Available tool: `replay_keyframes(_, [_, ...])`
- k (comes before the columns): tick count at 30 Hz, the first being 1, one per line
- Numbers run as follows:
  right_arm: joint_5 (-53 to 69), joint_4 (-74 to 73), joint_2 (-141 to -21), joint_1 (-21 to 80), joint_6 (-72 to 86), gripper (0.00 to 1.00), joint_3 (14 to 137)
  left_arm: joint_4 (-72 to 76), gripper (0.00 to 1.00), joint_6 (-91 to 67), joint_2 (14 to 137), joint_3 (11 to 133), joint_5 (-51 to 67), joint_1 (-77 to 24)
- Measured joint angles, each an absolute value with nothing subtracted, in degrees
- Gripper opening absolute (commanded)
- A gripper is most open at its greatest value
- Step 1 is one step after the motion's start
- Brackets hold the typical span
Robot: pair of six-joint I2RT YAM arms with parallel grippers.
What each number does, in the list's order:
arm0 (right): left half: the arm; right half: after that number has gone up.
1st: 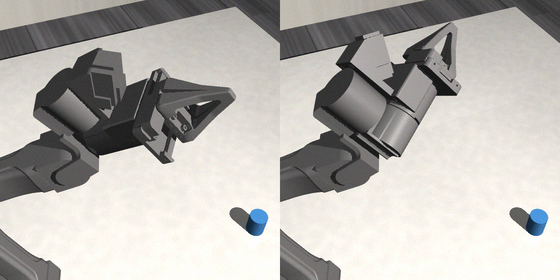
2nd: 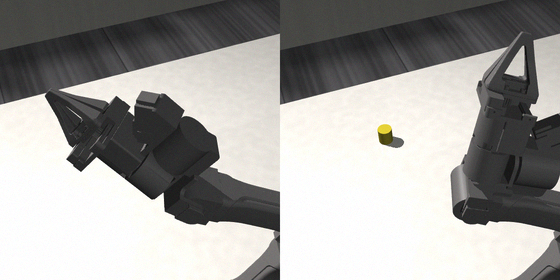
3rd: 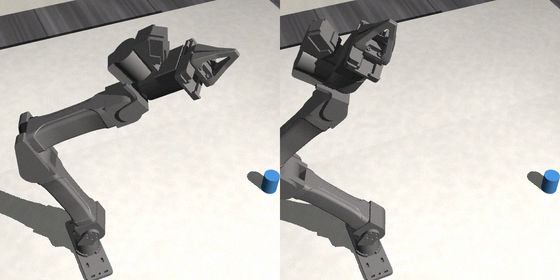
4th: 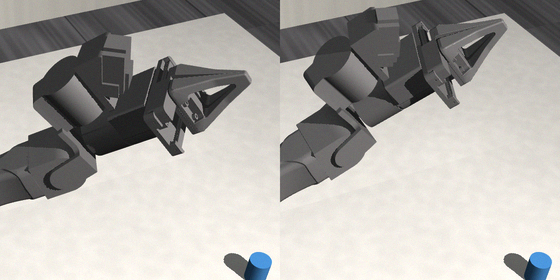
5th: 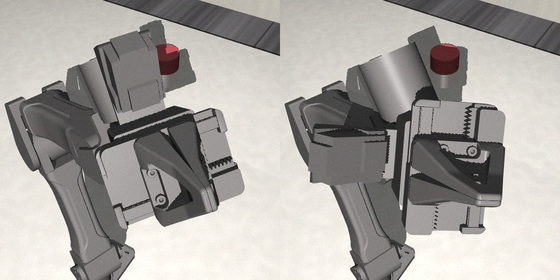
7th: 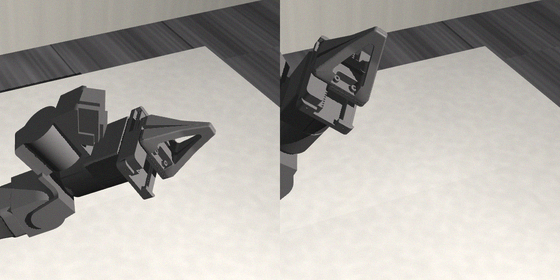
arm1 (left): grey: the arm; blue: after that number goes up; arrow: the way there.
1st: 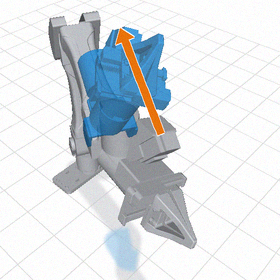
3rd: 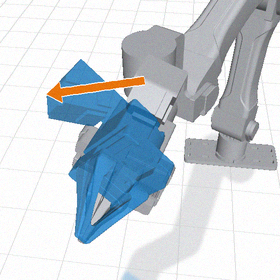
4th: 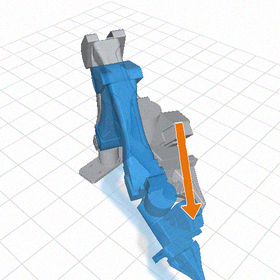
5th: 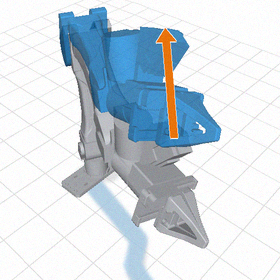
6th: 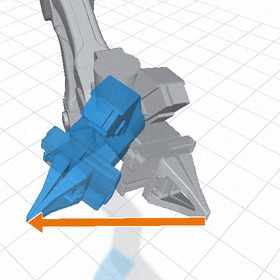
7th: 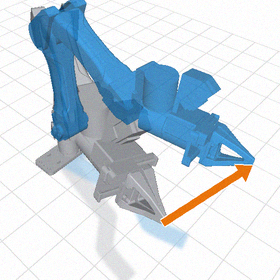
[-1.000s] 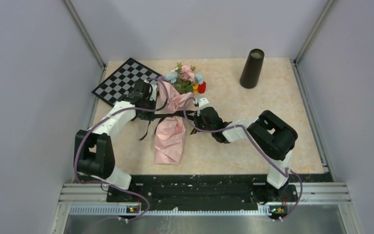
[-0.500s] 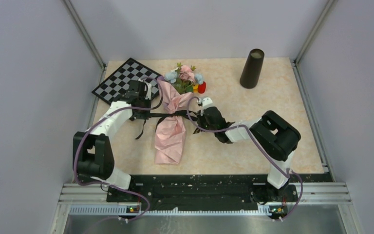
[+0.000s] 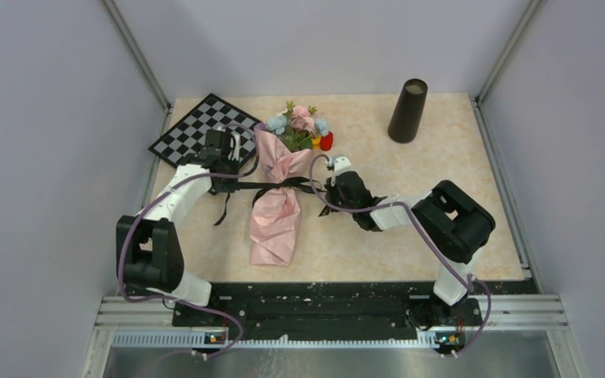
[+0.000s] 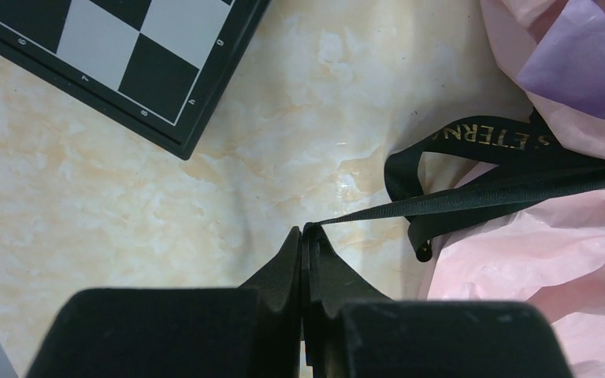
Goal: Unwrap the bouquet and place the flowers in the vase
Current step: Untie the ribbon from the wrapping paper.
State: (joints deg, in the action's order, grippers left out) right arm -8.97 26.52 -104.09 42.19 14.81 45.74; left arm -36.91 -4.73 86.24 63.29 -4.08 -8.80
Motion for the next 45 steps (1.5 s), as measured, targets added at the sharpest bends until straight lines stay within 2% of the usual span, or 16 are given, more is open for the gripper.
replay_keyframes(45, [-11.20, 17.50, -92.03, 32.58, 17.21, 0.00, 41.34, -36.84, 0.00, -4.80, 80.58, 62.19, -6.94, 0.03])
